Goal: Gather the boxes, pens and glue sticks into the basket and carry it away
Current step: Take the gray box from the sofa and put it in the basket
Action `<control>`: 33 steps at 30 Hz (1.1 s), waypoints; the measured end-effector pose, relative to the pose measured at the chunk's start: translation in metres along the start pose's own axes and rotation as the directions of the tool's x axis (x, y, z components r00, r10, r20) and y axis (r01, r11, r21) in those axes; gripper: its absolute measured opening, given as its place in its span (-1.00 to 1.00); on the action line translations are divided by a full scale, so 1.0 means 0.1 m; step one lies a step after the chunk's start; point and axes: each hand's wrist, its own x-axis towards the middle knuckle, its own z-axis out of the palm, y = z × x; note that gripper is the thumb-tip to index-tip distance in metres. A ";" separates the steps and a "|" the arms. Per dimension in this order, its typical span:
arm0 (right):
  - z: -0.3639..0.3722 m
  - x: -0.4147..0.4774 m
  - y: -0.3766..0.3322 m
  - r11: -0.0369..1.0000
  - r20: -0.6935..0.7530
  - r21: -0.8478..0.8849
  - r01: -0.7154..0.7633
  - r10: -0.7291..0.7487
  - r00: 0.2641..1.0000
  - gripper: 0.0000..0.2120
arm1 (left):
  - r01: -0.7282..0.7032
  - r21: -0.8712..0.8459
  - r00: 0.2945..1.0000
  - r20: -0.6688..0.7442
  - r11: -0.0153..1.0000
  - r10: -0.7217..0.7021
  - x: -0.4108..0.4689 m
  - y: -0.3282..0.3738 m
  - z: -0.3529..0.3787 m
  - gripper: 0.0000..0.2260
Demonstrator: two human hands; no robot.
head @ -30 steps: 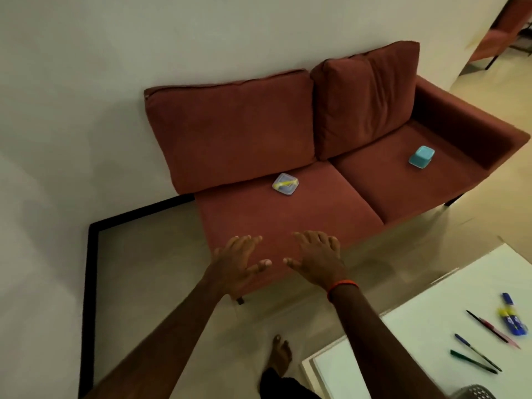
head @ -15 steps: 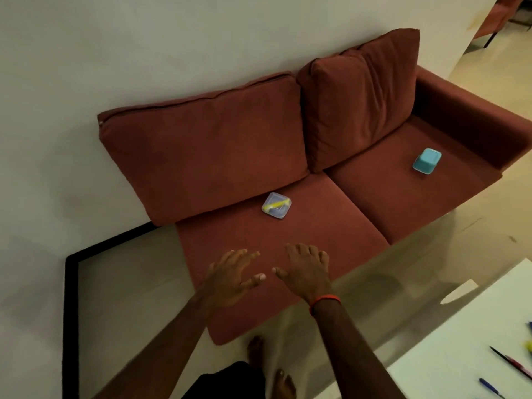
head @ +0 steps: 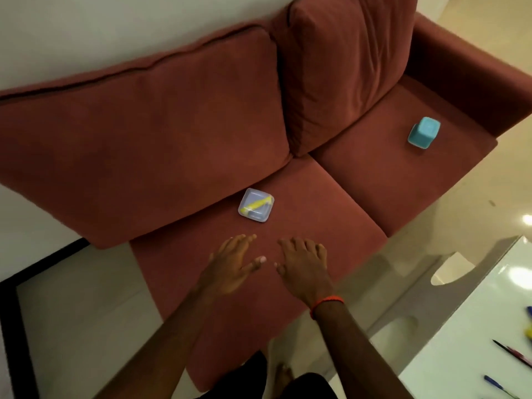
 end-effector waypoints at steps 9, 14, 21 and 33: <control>0.78 1.21 0.15 0.995 0.024 0.083 -0.053 0.051 0.998 -0.45 | -0.013 0.075 1.000 0.011 0.997 0.012 1.34 -0.46 0.30 -0.35; 1.43 1.86 0.22 0.983 -0.039 0.166 -0.079 0.087 0.995 -0.49 | -0.013 0.042 0.997 -0.079 0.999 0.017 2.08 -0.75 0.56 -0.34; 2.00 2.34 0.33 0.929 -0.059 0.344 -0.132 0.162 0.985 -0.44 | 0.013 -0.085 0.981 -0.191 0.996 -0.029 2.66 -1.05 0.86 -0.27; 1.68 2.26 0.57 0.835 -0.165 0.549 0.031 0.072 0.984 -0.18 | -0.014 -0.364 0.973 -0.218 0.931 -0.071 2.51 -0.84 0.76 -0.16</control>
